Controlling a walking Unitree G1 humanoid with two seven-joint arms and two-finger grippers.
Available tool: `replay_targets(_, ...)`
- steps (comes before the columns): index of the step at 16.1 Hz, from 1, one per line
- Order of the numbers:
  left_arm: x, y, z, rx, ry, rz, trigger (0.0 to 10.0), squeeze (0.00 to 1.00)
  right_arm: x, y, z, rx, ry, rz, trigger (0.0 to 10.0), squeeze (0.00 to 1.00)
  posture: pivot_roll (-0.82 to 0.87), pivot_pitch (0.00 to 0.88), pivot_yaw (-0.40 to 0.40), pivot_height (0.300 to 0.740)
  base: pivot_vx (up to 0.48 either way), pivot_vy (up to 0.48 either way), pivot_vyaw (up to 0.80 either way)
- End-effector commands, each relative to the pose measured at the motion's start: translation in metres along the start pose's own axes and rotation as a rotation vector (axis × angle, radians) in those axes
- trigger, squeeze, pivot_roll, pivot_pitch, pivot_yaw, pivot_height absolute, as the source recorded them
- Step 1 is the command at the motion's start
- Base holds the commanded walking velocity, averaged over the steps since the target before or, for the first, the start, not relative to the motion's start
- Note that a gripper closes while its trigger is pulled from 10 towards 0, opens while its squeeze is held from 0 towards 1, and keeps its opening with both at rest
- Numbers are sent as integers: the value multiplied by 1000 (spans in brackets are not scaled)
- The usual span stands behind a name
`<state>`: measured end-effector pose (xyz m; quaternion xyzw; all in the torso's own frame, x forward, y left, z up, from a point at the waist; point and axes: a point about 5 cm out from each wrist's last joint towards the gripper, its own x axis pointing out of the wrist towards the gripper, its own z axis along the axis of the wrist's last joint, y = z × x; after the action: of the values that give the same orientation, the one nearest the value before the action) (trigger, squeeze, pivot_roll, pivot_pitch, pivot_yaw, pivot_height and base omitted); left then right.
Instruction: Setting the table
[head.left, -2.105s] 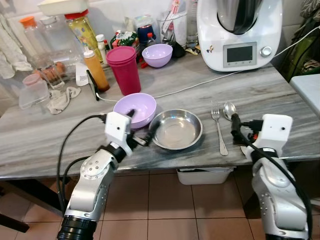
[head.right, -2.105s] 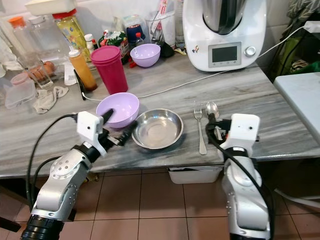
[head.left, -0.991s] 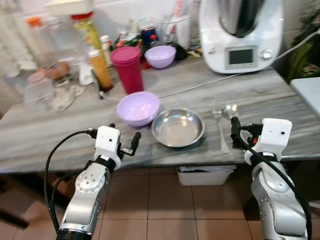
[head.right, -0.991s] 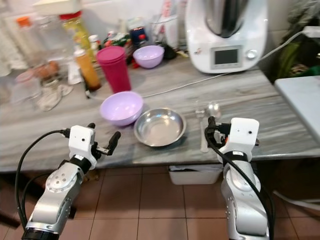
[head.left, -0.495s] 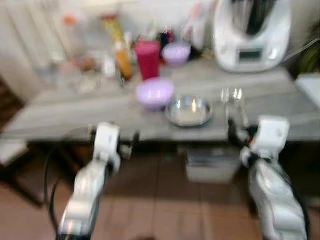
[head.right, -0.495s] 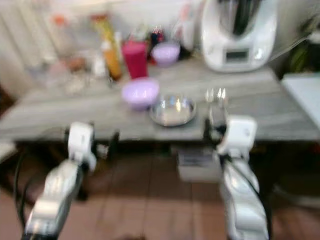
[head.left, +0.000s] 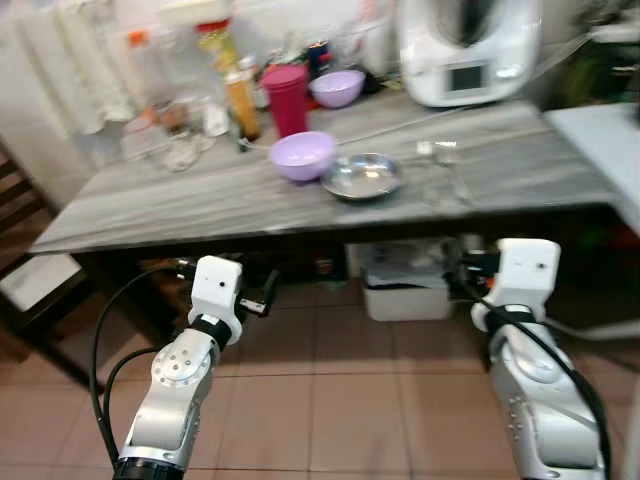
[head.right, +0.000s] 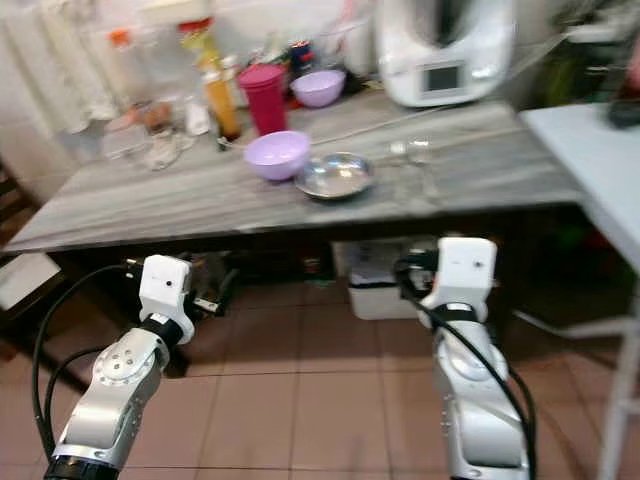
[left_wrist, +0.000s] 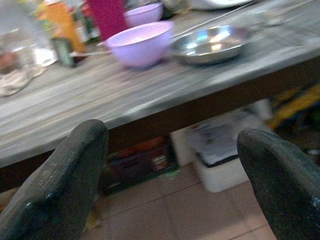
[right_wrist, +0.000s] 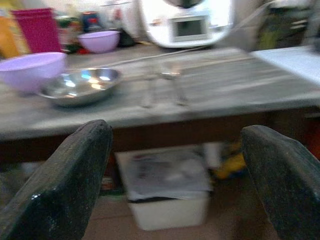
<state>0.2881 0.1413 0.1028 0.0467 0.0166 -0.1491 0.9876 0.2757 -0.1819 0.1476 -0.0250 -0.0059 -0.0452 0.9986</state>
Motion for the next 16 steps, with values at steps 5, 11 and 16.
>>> replay_targets(5,1,5,9,-35,-44,-36,10000,0,-1,9,-1,35,12,57,10000,0,-281,0,141,740,0,0,0)
replay_targets(11,1,1,8,-55,-39,-67,10000,0,-2,7,1,14,-2,56,10000,0,-281,1,142,740,0,-85,0)
replay_targets(16,0,0,6,-54,-31,-77,10000,0,-4,7,-3,16,14,55,10000,0,-283,2,143,740,0,-264,382)
